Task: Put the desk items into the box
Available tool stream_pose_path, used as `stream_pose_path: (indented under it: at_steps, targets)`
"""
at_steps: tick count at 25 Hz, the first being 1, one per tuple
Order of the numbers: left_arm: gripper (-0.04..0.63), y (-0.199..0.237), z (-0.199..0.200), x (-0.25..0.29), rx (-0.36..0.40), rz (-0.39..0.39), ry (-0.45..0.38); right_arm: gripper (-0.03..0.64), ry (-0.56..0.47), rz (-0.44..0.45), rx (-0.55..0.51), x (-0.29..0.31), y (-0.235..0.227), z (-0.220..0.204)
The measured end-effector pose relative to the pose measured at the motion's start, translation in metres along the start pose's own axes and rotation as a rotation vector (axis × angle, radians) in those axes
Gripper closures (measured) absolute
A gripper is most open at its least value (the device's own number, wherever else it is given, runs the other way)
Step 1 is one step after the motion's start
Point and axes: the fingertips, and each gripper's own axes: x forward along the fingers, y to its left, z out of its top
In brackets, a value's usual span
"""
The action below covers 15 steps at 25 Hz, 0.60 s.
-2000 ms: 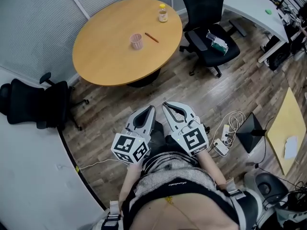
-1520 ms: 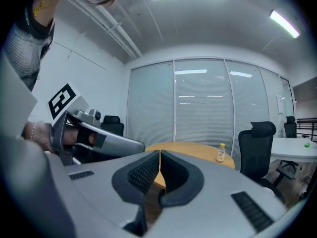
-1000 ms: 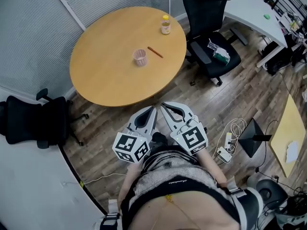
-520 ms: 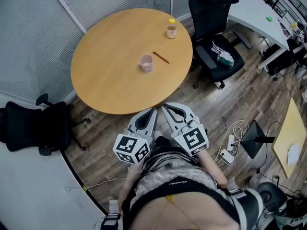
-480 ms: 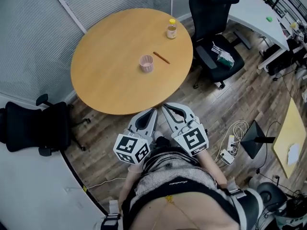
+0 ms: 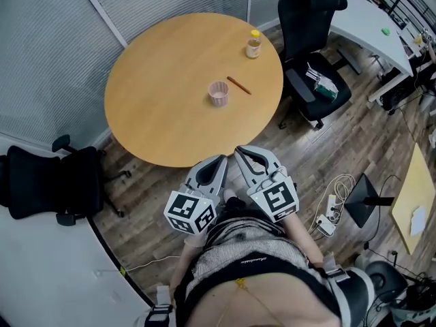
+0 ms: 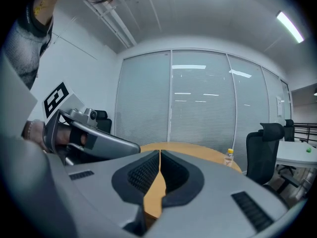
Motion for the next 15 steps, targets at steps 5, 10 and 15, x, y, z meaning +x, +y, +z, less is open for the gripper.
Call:
stream_pose_path:
  at_steps: [5, 10, 15]
  targets:
    - [0.577, 0.013, -0.004, -0.007, -0.006, -0.003, 0.015, 0.594, 0.011, -0.007, 0.005, 0.011, 0.008, -0.003]
    - [0.577, 0.020, -0.004, -0.010, -0.015, 0.001, 0.020, 0.594, 0.024, -0.003, 0.008, 0.018, 0.012, -0.004]
    - [0.577, 0.027, -0.002, -0.009, -0.003, 0.011, 0.021, 0.594, 0.028, 0.002, -0.004, 0.024, 0.011, -0.004]
